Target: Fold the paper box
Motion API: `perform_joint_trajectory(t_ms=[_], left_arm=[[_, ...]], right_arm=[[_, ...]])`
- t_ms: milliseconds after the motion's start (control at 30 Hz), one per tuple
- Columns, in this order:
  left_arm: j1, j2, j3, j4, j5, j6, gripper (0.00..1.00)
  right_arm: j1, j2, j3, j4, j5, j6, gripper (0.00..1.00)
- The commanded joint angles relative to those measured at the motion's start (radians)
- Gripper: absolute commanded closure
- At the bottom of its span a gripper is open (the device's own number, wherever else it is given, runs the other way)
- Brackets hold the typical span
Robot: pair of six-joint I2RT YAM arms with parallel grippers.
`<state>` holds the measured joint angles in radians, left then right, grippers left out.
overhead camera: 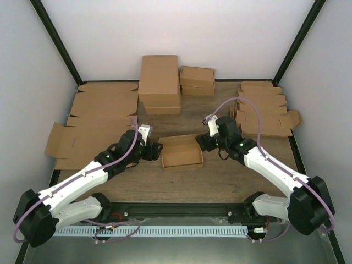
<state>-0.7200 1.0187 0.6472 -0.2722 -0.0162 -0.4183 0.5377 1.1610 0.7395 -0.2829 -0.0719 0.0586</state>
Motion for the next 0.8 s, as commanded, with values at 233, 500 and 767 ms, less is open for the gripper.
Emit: perform_joint_trajectory(t_ms=[233, 500, 767], left_arm=[[-0.003, 0.037, 0.038, 0.014, 0.016, 0.078, 0.30], [-0.002, 0.145, 0.092, -0.023, -0.124, 0.034, 0.42], [-0.002, 0.201, 0.143, -0.042, -0.152, 0.018, 0.65]], right_arm=[[-0.047, 0.125, 0.157, -0.009, -0.100, 0.017, 0.22], [-0.095, 0.137, 0.190, -0.042, -0.149, -0.015, 0.23], [-0.127, 0.151, 0.192, -0.110, -0.172, -0.003, 0.29]])
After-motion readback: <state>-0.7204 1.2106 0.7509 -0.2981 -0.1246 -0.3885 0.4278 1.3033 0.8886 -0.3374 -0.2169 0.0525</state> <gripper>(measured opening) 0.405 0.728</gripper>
